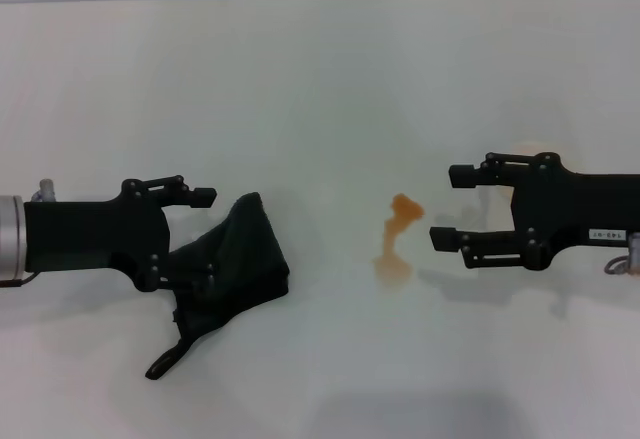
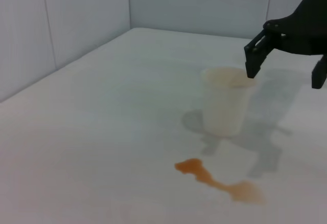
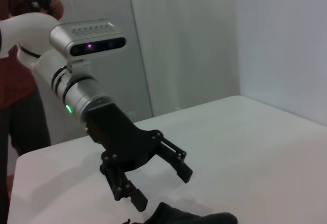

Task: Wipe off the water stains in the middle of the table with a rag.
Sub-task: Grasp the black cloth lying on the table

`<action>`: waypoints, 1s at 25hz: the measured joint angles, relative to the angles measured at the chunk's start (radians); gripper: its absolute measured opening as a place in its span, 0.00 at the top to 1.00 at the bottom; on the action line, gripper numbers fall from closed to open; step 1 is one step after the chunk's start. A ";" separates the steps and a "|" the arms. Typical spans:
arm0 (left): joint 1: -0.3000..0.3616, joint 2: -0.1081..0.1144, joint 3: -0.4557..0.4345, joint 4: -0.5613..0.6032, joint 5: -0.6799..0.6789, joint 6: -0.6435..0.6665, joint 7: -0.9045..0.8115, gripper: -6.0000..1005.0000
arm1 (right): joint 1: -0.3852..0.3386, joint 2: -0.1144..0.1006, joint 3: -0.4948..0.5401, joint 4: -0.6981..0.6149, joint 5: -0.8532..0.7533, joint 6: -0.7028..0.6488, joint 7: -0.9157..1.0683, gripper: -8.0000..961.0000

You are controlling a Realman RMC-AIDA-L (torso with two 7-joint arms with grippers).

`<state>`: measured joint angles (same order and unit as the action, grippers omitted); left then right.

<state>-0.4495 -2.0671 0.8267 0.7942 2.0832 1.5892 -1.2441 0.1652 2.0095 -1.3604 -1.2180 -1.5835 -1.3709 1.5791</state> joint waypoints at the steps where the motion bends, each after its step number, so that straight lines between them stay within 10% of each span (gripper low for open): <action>1: 0.000 0.000 0.000 0.000 0.000 0.001 0.000 0.12 | 0.002 0.000 -0.001 -0.002 -0.001 -0.001 0.002 0.15; 25: 0.011 0.009 -0.001 0.129 0.025 0.074 -0.225 0.12 | -0.019 -0.002 0.069 -0.009 0.003 -0.010 0.022 0.12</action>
<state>-0.4380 -2.0584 0.8254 0.9231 2.1080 1.6630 -1.4687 0.1457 2.0079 -1.2912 -1.2274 -1.5805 -1.3812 1.6006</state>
